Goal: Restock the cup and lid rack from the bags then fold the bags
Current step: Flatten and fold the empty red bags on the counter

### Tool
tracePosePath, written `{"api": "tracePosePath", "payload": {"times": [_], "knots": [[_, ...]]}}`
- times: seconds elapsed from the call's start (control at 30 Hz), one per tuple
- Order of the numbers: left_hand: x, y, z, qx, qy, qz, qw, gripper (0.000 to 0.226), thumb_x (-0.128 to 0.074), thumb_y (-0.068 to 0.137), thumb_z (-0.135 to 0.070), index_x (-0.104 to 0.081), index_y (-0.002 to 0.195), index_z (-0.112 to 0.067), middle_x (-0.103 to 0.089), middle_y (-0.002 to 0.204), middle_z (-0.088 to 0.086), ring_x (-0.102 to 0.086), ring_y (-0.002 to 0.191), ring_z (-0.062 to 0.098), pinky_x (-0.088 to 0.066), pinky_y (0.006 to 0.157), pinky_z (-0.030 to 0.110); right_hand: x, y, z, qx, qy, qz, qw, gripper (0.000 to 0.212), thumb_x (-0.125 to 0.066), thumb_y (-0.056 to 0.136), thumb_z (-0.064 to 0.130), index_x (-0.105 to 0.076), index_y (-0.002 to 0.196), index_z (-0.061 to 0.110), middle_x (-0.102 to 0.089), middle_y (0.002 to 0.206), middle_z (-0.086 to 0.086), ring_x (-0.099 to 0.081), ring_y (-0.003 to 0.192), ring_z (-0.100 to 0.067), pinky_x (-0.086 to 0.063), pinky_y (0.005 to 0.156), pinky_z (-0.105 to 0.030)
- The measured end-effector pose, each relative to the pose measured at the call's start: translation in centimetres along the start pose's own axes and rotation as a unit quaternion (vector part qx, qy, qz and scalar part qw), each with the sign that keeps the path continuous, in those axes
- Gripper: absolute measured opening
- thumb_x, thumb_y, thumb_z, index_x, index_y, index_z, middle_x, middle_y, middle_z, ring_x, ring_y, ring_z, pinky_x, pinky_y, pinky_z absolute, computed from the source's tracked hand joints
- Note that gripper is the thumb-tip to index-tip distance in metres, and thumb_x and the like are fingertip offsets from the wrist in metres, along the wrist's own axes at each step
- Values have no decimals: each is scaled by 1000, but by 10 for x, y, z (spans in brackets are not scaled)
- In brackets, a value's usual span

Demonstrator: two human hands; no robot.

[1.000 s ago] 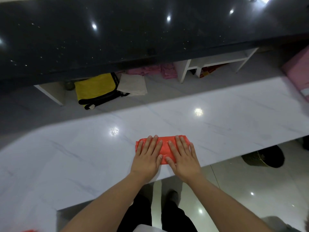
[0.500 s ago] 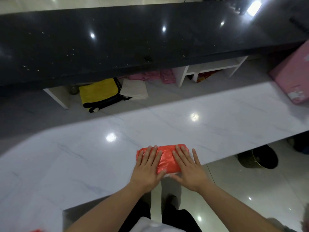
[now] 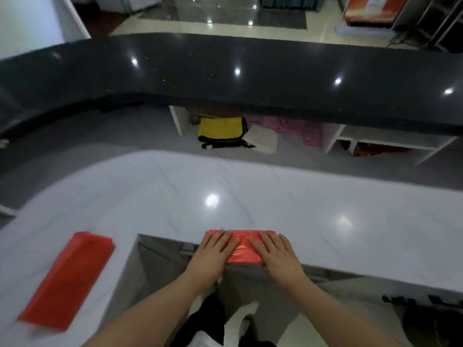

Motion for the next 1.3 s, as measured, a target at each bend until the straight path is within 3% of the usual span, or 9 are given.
{"api": "tracePosePath", "payload": {"times": [0.07,0.2,0.3,0.53,0.73,0.9,1.0,1.2,1.3], "knots": [[5,-22,14,39,-9,-22,999,71,-75,78,-25,-53,146,-23,-54,148,8,-51,136,32,-40,113,54,8,9,21,33,-5,12,999,73,-77,79,41,-53,146,25,-57,143,-10,-58,128,-34,-45,108,-52],[2,-74,64,152,-28,1,988,70,-39,99,-42,-10,162,-32,-11,169,2,-6,156,26,5,125,49,26,33,76,118,-9,23,993,73,-40,97,48,-8,161,31,-16,166,-7,-18,152,-31,-8,124,-49],[8,-122,100,217,-51,-14,975,73,-25,93,-48,-3,161,-34,-5,170,0,1,156,25,13,123,46,46,51,129,173,-9,5,985,77,-10,89,58,-7,161,31,-15,167,-8,-14,152,-32,-4,123,-47],[-2,-252,188,417,-48,-65,905,73,-38,100,-21,1,161,-33,-4,170,2,-1,156,27,4,123,50,71,84,266,273,-53,-43,960,79,-50,99,40,-3,161,29,-9,168,-9,-7,154,-30,-1,124,-48],[-29,-335,239,520,-45,-80,849,69,-47,102,-25,-12,161,-26,-23,166,12,-23,150,40,-18,121,55,59,105,386,319,-72,-23,945,71,-33,102,18,4,160,32,11,169,-7,10,155,-30,9,123,-51],[-77,-344,259,520,-109,-7,847,86,-44,92,-53,2,161,-30,3,169,11,4,155,34,-1,124,52,29,117,426,258,-53,61,963,69,-34,102,25,1,160,35,12,169,-3,12,155,-30,0,124,-53],[-83,-341,267,483,-138,-21,865,84,-27,84,-73,-16,160,-37,-1,170,4,6,155,28,8,121,54,20,125,431,232,-16,97,968,70,-39,102,34,1,160,36,13,169,-2,12,154,-33,-8,124,-54],[-77,-338,309,478,-196,-69,853,55,-38,93,-70,-53,135,-38,-8,167,7,-14,150,36,-23,121,48,20,132,427,214,38,97,971,64,-43,105,33,-10,160,35,7,169,-2,7,156,-26,-21,124,-51],[-76,-328,325,490,-220,-77,840,50,-52,91,-64,-51,128,-29,-12,162,14,-31,137,38,-37,112,46,36,133,417,179,81,10,980,51,-50,102,33,-35,150,30,-25,162,-4,-25,148,-28,-32,118,-46]]}}
Point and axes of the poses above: each hand's wrist, its own y-axis towards the middle knuckle, its own x-axis out of the back of the hand, z = x × y, the point moved 9 cm from there along y, towards the middle knuckle
